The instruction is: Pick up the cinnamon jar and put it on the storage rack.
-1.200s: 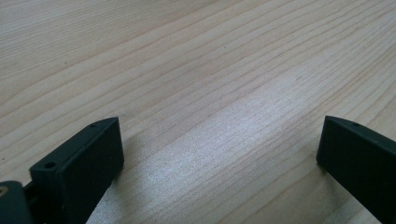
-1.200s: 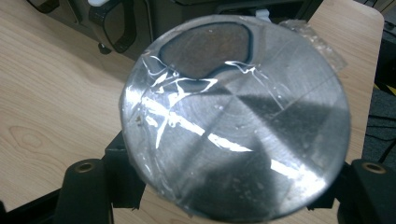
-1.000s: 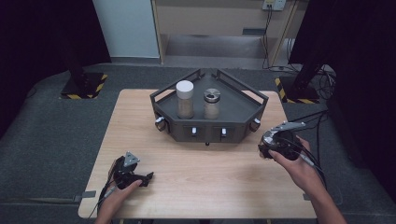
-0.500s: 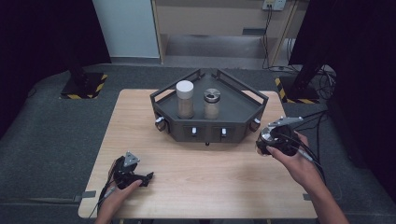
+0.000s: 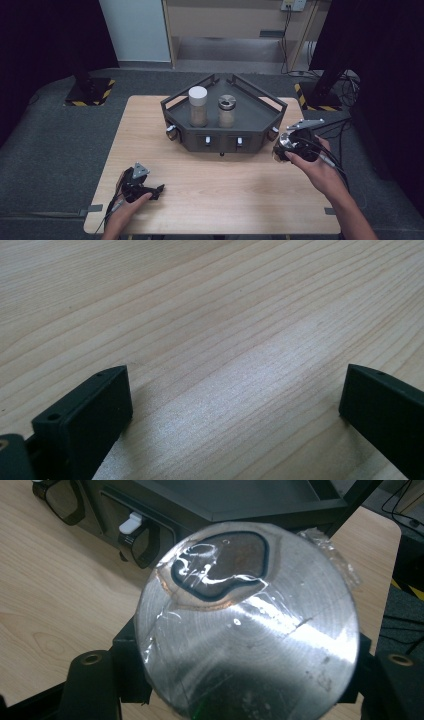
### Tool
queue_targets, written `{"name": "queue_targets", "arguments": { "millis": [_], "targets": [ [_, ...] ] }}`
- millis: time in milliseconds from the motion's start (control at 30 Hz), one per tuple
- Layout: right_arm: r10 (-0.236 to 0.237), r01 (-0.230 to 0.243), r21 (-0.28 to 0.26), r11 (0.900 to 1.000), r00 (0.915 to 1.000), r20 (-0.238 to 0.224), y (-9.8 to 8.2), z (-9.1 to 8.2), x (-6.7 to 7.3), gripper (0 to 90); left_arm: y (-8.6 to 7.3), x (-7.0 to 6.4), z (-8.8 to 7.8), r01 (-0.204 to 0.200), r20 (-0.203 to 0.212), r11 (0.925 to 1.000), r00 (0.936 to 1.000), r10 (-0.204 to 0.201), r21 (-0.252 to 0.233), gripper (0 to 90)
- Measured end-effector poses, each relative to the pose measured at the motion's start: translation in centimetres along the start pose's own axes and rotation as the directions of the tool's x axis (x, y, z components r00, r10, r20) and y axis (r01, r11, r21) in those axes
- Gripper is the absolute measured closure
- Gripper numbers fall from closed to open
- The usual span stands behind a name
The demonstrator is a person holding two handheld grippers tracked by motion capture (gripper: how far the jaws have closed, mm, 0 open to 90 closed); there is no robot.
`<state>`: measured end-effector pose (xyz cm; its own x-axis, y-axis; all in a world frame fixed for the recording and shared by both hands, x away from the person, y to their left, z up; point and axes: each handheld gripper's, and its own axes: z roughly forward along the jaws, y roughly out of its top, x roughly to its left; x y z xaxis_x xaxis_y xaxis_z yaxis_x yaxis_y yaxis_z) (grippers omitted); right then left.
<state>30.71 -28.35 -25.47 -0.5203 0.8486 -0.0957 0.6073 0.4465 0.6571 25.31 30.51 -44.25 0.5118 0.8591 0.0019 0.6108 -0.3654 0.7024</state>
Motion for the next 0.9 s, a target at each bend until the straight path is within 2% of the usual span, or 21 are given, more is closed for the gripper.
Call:
{"name": "queue_targets", "arguments": {
  "millis": [567, 900],
  "targets": [
    [0.003, -0.003, -0.002, 1.0, 1.0, 0.002, 2.0, -0.4, -0.4, 31.5, 0.0, 0.0, 0.0, 0.0, 0.0, 1.0, 1.0, 0.0, 0.0, 0.0],
    [-0.011, 0.011, -0.006, 1.0, 0.9999, 0.004, 3.2, -0.6, -0.4, 31.5, 0.0, 0.0, 0.0, 0.0, 0.0, 1.0, 1.0, 0.0, 0.0, 0.0]
  ]
}}
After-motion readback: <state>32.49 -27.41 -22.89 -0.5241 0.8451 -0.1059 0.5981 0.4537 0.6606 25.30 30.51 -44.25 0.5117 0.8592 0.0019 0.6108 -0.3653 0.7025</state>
